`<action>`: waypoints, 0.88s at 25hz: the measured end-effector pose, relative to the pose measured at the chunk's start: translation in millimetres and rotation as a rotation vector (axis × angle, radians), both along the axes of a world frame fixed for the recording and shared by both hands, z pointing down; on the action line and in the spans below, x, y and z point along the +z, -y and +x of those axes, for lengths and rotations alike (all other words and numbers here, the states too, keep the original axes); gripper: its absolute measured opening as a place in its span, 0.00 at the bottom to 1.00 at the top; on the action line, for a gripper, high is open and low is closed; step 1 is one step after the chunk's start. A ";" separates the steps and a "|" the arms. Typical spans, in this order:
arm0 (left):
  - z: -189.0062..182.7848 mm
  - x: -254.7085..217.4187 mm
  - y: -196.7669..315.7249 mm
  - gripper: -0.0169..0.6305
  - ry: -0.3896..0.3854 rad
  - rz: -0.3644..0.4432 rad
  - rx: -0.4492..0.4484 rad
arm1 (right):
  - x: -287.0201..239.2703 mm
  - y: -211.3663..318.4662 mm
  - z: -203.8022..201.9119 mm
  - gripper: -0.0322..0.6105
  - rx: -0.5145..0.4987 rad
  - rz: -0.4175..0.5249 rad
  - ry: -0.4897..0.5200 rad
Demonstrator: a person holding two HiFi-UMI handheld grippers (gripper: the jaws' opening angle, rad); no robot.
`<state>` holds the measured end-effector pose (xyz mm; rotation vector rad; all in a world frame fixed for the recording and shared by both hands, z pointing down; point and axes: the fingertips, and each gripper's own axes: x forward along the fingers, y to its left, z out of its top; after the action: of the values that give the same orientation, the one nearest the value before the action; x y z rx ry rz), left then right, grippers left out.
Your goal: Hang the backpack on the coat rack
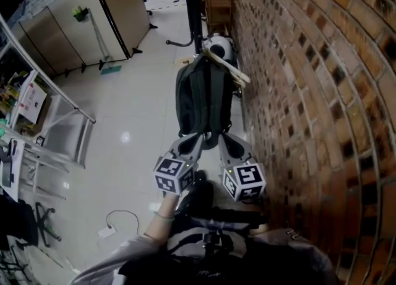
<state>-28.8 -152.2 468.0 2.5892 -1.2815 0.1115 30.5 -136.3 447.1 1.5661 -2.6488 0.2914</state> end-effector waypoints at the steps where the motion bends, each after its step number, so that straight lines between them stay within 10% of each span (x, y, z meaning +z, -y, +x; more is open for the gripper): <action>1: 1.2 2.0 -6.4 0.03 0.008 0.000 0.001 | 1.5 -4.4 -2.2 0.06 -0.004 -0.004 -0.005; 22: -6.0 29.0 -76.2 0.03 0.037 -0.023 -0.054 | 7.7 -66.6 -9.1 0.06 -0.044 -0.012 -0.038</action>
<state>-34.8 -76.0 497.0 2.5423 -1.3538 0.1647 21.4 -69.8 454.8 1.4930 -2.6440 0.2721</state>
